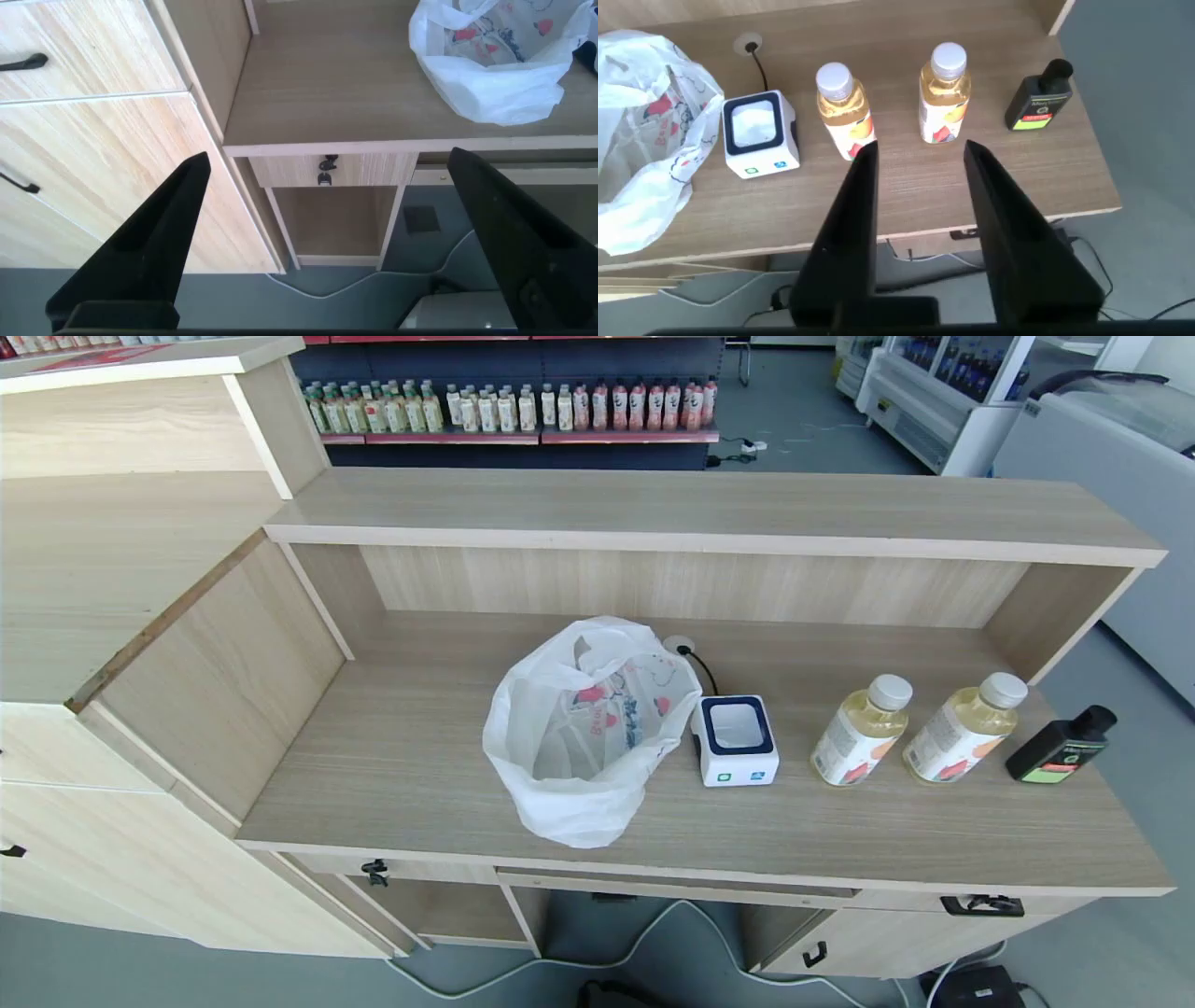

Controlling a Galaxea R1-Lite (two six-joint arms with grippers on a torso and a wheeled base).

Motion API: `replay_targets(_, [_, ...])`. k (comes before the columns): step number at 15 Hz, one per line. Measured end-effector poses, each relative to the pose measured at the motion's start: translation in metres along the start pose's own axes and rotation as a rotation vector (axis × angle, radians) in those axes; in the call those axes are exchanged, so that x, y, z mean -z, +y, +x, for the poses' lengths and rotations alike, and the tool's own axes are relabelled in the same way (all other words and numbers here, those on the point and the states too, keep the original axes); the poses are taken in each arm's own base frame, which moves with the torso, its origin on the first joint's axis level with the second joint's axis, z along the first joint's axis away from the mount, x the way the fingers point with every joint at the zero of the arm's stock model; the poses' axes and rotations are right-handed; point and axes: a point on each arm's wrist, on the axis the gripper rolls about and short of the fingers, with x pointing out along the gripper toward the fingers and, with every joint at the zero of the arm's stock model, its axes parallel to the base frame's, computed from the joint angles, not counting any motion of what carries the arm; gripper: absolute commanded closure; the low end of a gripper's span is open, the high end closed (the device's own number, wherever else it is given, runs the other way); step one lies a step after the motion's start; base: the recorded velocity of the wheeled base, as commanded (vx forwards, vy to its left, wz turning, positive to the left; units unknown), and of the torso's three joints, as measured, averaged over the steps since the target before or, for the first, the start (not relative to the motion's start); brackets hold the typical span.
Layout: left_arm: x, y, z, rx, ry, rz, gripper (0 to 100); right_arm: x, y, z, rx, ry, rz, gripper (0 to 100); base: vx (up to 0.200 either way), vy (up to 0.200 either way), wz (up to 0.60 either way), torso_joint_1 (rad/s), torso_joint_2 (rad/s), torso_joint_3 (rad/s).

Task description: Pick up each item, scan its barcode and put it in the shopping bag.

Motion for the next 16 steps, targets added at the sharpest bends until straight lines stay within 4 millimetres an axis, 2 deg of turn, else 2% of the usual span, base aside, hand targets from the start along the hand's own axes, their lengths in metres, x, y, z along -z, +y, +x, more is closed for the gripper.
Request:
replay_targets(3, [0.000, 0.000, 0.000, 0.000, 0.000, 0.000, 0, 0.007, -0.001, 0.043, 0.023, 0.117, -0.007, 0, 0.000, 0.000, 0.00, 0.000, 0.00, 0.000])
replay_targets(5, [0.000, 0.000, 0.000, 0.000, 0.000, 0.000, 0, 0.019, -0.002, 0.068, 0.027, 0.130, -0.008, 0, 0.000, 0.000, 0.00, 0.000, 0.00, 0.000])
replay_targets(9, [0.000, 0.000, 0.000, 0.000, 0.000, 0.000, 0, 0.065, -0.003, 0.116, 0.028, 0.173, -0.011, 0, 0.000, 0.000, 0.00, 0.000, 0.00, 0.000])
replay_targets(13, [0.000, 0.000, 0.000, 0.000, 0.000, 0.000, 0, 0.096, -0.002, 0.154, 0.016, 0.139, -0.032, 0, 0.000, 0.000, 0.00, 0.000, 0.00, 0.000])
replay_targets(16, [0.000, 0.000, 0.000, 0.000, 0.001, 0.000, 0, 0.119, 0.008, 0.180, -0.029, 0.133, -0.039, 0, 0.000, 0.000, 0.00, 0.000, 0.00, 0.000])
